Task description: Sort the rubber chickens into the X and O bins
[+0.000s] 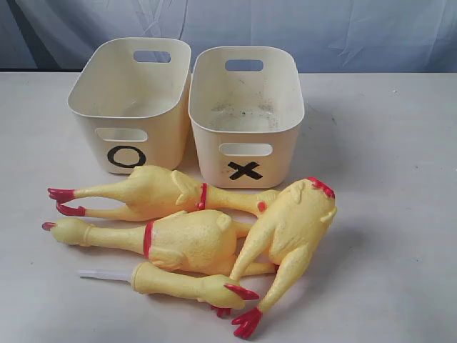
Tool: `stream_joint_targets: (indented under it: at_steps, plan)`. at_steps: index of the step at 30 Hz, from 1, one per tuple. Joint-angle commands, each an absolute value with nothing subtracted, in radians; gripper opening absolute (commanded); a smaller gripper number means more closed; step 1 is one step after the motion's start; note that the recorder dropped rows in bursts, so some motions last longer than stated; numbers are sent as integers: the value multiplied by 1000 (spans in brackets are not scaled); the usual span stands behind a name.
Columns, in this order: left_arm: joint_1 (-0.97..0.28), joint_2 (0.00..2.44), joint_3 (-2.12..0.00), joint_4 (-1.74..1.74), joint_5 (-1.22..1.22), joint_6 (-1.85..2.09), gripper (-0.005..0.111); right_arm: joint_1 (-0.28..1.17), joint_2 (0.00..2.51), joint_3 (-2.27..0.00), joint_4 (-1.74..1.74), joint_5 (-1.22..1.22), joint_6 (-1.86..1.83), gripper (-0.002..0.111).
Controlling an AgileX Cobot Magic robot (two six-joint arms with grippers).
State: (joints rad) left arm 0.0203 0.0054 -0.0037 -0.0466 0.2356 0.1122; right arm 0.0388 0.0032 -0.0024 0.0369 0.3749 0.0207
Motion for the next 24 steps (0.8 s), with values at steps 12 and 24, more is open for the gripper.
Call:
stream_joint_targets:
  at_steps: [12,24]
  plan:
    - [18,0,0,-44,234,113,0,42,0,0,38,365,20,0]
    - [18,0,0,-19,-120,109,0,42,0,0,38,365,20,0]
